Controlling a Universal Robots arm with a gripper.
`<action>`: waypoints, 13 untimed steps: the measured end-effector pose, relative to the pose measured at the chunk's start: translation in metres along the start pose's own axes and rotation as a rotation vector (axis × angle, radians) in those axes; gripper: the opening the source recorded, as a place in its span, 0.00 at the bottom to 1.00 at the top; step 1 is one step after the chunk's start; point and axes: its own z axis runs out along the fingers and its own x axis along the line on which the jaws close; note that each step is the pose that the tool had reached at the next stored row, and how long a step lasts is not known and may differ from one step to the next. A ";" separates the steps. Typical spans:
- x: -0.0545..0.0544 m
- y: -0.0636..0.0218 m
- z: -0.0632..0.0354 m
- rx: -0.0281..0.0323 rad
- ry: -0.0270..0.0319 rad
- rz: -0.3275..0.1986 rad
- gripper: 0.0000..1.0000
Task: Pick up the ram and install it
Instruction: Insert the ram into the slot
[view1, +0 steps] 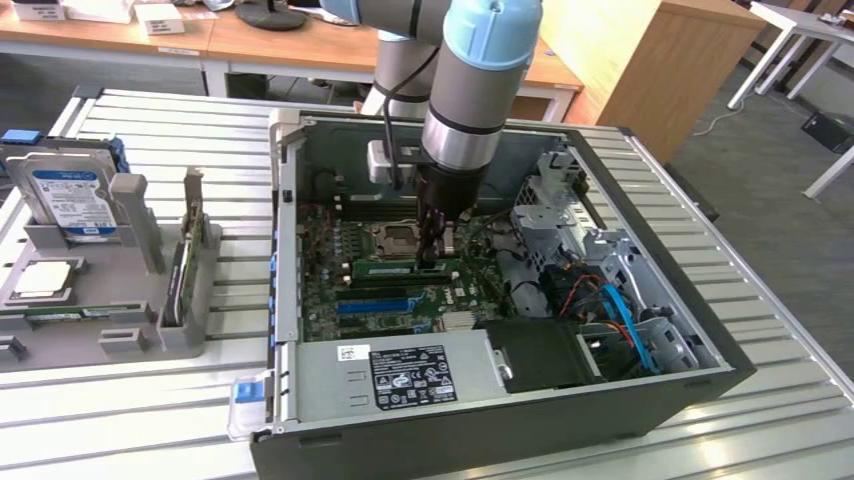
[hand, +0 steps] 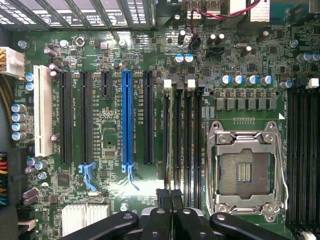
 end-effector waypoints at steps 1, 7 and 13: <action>0.000 0.0000 0.0000 0.0000 0.0001 0.000 0.12; 0.000 0.0000 0.0001 0.0000 0.0000 0.000 0.12; 0.000 0.0000 0.0006 -0.0001 0.0003 0.000 0.12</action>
